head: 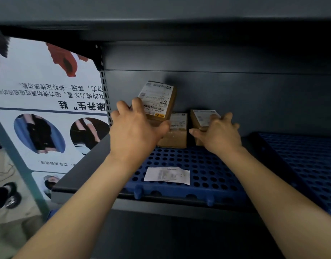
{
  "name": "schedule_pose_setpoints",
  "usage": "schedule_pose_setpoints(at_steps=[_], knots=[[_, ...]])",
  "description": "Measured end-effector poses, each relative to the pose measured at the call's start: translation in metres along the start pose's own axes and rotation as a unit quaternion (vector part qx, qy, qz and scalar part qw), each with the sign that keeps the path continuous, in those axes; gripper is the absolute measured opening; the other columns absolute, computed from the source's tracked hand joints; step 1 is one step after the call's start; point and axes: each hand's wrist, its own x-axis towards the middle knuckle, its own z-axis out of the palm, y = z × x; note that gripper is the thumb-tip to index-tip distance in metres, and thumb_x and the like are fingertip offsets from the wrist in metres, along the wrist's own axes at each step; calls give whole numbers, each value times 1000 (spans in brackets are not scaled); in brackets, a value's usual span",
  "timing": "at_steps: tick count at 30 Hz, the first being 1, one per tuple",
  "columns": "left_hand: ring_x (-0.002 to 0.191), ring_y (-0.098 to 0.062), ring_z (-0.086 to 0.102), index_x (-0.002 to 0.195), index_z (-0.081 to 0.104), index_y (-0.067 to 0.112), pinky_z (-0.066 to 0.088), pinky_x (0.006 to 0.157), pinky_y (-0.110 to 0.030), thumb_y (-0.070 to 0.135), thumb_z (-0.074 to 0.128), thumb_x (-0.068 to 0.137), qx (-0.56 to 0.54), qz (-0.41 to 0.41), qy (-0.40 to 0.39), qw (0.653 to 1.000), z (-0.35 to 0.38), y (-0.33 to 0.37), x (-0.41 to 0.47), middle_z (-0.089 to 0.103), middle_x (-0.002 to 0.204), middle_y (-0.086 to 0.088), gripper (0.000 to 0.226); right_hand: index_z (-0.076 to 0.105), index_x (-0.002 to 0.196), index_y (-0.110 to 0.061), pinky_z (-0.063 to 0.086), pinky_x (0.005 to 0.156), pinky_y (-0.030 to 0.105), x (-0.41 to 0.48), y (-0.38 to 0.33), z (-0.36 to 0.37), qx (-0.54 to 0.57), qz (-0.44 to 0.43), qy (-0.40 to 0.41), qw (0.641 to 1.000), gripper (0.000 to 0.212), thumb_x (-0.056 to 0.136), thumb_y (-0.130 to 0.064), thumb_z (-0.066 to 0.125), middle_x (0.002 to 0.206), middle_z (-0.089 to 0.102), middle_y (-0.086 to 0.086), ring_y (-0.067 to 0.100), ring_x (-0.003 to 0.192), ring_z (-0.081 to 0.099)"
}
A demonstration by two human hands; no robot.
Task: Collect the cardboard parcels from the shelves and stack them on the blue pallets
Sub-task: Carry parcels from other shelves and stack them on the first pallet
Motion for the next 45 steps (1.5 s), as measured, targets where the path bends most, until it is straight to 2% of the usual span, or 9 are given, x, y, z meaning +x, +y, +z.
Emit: schedule_pose_setpoints(at_steps=[5, 12, 14, 17, 20, 23, 31, 39, 45], knots=[[114, -37, 41, 131, 36, 11, 44, 85, -45, 61, 61, 72, -8, 6, -17, 1000, 4, -10, 14, 41, 121, -17, 82, 37, 139, -12, 42, 95, 45, 2, -5, 8, -12, 35, -34, 999, 79, 83, -65, 53, 136, 28, 12, 37, 125, 29], [115, -37, 40, 131, 37, 11, 44, 85, -46, 63, 61, 71, -15, 3, -26, 1000, 7, -24, 23, 41, 122, -17, 83, 34, 143, -11, 35, 104, 46, 2, -11, 10, -4, 40, -73, 997, 76, 87, -61, 48, 142, 26, 15, 40, 129, 28], [114, -37, 42, 130, 38, 9, 44, 84, -46, 63, 61, 71, -17, -7, -24, 1000, 7, -28, 26, 41, 121, -18, 83, 37, 140, -11, 34, 105, 48, -1, -14, 7, -12, 38, -56, 998, 73, 88, -62, 45, 141, 30, 16, 39, 129, 29], [113, -39, 42, 129, 39, 7, 43, 85, -45, 62, 61, 72, -17, -18, -21, 999, 5, -34, 31, 42, 121, -19, 82, 45, 135, -10, 32, 101, 47, -5, -21, 3, -64, 4, 27, 998, 66, 90, -59, 43, 136, 40, 17, 37, 126, 34], [115, -40, 42, 129, 40, 7, 43, 87, -46, 61, 60, 73, -14, -27, -32, 999, 6, -40, 39, 42, 122, -20, 81, 56, 124, -10, 35, 95, 43, -7, -32, 0, -76, -48, 97, 991, 49, 93, -47, 48, 124, 54, 16, 34, 119, 43], [115, -40, 42, 129, 39, 7, 43, 88, -46, 62, 59, 74, -16, -36, -51, 998, 12, -46, 45, 42, 123, -20, 81, 62, 114, -10, 37, 90, 40, -8, -40, -1, -63, -93, 131, 985, 34, 96, -35, 48, 114, 61, 15, 32, 112, 48], [110, -40, 47, 125, 41, 5, 46, 86, -46, 69, 54, 73, -17, -36, -88, 995, 32, -50, 58, 44, 118, -21, 83, 68, 104, -5, 51, 82, 42, -8, -51, 1, -19, -141, 156, 977, 27, 94, -25, 52, 97, 68, 16, 32, 94, 60], [111, -39, 47, 125, 42, 7, 49, 84, -47, 77, 47, 71, -3, -38, -106, 994, 37, -46, 66, 44, 120, -21, 88, 67, 108, -6, 51, 83, 41, -5, -55, 2, -18, -145, 141, 979, 29, 95, -27, 51, 99, 68, 15, 31, 95, 60], [112, -39, 48, 128, 40, 9, 49, 88, -47, 82, 42, 66, -11, -34, -117, 992, 34, -52, 65, 43, 121, -20, 96, 68, 101, -7, 52, 77, 41, -4, -59, 3, -17, -148, 142, 979, 27, 94, -27, 51, 92, 69, 13, 29, 90, 61]])
